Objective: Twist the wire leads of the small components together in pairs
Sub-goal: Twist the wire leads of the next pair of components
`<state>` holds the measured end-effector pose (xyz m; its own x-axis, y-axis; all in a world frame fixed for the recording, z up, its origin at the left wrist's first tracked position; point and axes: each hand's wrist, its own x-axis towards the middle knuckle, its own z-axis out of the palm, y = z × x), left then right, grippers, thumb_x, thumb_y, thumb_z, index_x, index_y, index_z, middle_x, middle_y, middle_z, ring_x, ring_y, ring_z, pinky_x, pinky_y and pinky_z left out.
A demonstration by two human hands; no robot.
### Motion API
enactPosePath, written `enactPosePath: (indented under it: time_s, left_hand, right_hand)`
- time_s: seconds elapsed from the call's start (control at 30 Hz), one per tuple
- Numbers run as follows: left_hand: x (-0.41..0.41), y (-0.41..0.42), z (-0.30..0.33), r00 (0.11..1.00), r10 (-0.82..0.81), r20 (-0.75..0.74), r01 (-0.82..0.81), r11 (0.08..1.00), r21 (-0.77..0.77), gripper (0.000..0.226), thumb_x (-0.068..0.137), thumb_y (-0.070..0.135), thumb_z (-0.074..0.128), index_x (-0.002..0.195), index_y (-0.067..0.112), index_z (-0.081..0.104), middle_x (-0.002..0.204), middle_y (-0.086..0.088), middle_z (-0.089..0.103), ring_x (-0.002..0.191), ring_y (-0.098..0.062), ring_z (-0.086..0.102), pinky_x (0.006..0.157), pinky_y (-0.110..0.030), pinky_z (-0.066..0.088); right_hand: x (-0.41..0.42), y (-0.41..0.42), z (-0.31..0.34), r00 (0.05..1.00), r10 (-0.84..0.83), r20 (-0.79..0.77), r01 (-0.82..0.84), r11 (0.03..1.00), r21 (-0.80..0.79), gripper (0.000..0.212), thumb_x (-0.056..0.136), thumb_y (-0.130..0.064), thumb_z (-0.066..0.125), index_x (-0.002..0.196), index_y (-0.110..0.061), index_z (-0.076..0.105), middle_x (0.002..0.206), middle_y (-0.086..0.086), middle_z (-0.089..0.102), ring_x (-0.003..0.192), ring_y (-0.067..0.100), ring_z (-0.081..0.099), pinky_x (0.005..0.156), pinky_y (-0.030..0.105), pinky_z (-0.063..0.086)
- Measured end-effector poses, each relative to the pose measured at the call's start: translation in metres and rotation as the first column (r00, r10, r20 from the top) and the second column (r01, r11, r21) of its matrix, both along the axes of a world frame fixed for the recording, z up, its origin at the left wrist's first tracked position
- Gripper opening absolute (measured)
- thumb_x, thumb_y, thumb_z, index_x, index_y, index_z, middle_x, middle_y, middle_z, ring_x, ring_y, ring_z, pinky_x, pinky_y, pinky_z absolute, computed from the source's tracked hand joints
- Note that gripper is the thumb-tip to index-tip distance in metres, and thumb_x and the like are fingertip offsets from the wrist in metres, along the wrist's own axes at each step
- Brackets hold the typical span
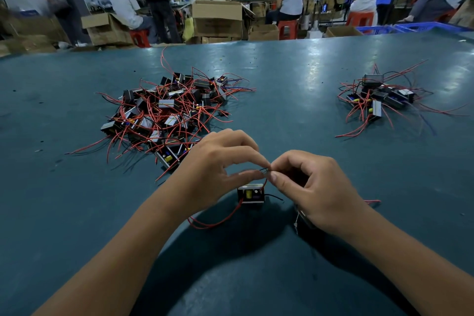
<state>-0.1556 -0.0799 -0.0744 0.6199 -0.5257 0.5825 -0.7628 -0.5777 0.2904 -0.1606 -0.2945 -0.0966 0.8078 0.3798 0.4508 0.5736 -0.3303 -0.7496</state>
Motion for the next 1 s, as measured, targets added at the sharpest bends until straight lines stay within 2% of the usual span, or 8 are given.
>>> enactPosePath:
  time_s: [0.17,0.33,0.57,0.67,0.8,0.93,1.0]
  left_hand:
    - [-0.0005,-0.0004,0.0008,0.993,0.036,0.110,-0.042,0.998,0.055,0.011,0.087,0.029,0.075,0.094,0.023,0.080,0.090,0.005,0.065,0.078,-0.019,0.058,0.071,-0.042,0.045]
    - [-0.0008,-0.0013,-0.0013,0.999,-0.005,0.047,0.004,1.000,0.015,0.011,0.086,0.022,0.075,0.092,0.015,0.080,0.086,0.001,0.066,0.073,-0.024,0.058,0.067,-0.041,0.047]
    - [0.0004,0.0007,-0.0025,0.997,0.014,0.082,-0.015,1.000,0.005,0.020,0.089,0.030,0.072,0.101,0.015,0.077,0.093,0.002,0.064,0.081,-0.021,0.060,0.071,-0.040,0.049]
    - [0.0014,0.0022,-0.0037,0.999,0.038,0.020,-0.036,0.995,-0.088,0.023,0.086,0.030,0.076,0.098,0.011,0.071,0.095,0.004,0.062,0.076,-0.019,0.056,0.069,-0.029,0.047]
    - [0.0006,0.0000,-0.0063,0.998,-0.009,-0.068,0.002,0.995,-0.099,0.018,0.088,0.034,0.073,0.091,0.016,0.071,0.090,0.008,0.063,0.074,-0.015,0.056,0.069,-0.018,0.041]
    - [0.0019,-0.0007,-0.0082,0.997,-0.035,-0.066,0.029,0.995,-0.096,0.013,0.089,0.028,0.074,0.089,0.015,0.072,0.089,0.006,0.063,0.076,-0.021,0.058,0.065,-0.036,0.049]
    - [0.0034,0.0021,-0.0077,0.997,-0.042,-0.059,0.036,0.994,-0.099,0.009,0.088,0.023,0.076,0.089,0.014,0.073,0.089,0.006,0.064,0.078,-0.021,0.060,0.065,-0.039,0.050]
  right_hand:
    - [0.0005,0.0004,-0.0010,1.000,0.017,0.010,-0.017,1.000,0.011,0.006,0.087,-0.028,0.066,0.081,-0.027,0.067,0.071,-0.012,0.063,0.063,0.002,0.054,0.059,0.015,0.041]
    - [0.0011,-0.0009,-0.0012,0.999,0.046,0.012,-0.046,0.999,0.009,0.008,0.089,-0.032,0.065,0.081,-0.032,0.066,0.073,-0.011,0.064,0.063,0.005,0.055,0.059,0.018,0.043]
    - [0.0035,-0.0013,-0.0026,0.998,0.057,0.006,-0.057,0.998,-0.005,0.009,0.090,-0.030,0.063,0.083,-0.026,0.065,0.072,-0.015,0.060,0.064,0.004,0.053,0.060,0.016,0.040]
    - [0.0044,-0.0017,-0.0023,0.998,0.055,-0.001,-0.055,0.998,0.007,0.010,0.091,-0.029,0.062,0.083,-0.025,0.065,0.071,-0.016,0.059,0.064,0.003,0.053,0.061,0.015,0.040]
    - [0.0034,-0.0006,-0.0018,0.999,0.032,0.018,-0.032,0.999,0.012,0.009,0.091,-0.029,0.062,0.083,-0.024,0.065,0.071,-0.017,0.060,0.065,0.004,0.054,0.061,0.014,0.040]
    - [0.0018,-0.0005,-0.0018,0.999,0.034,0.021,-0.035,0.999,0.011,0.009,0.092,-0.026,0.064,0.084,-0.024,0.066,0.071,-0.017,0.060,0.065,0.004,0.055,0.062,0.012,0.039]
    - [0.0019,-0.0003,-0.0021,0.999,0.034,0.012,-0.034,0.999,0.021,0.010,0.093,-0.022,0.066,0.083,-0.024,0.066,0.069,-0.018,0.059,0.063,0.003,0.054,0.061,0.010,0.037]
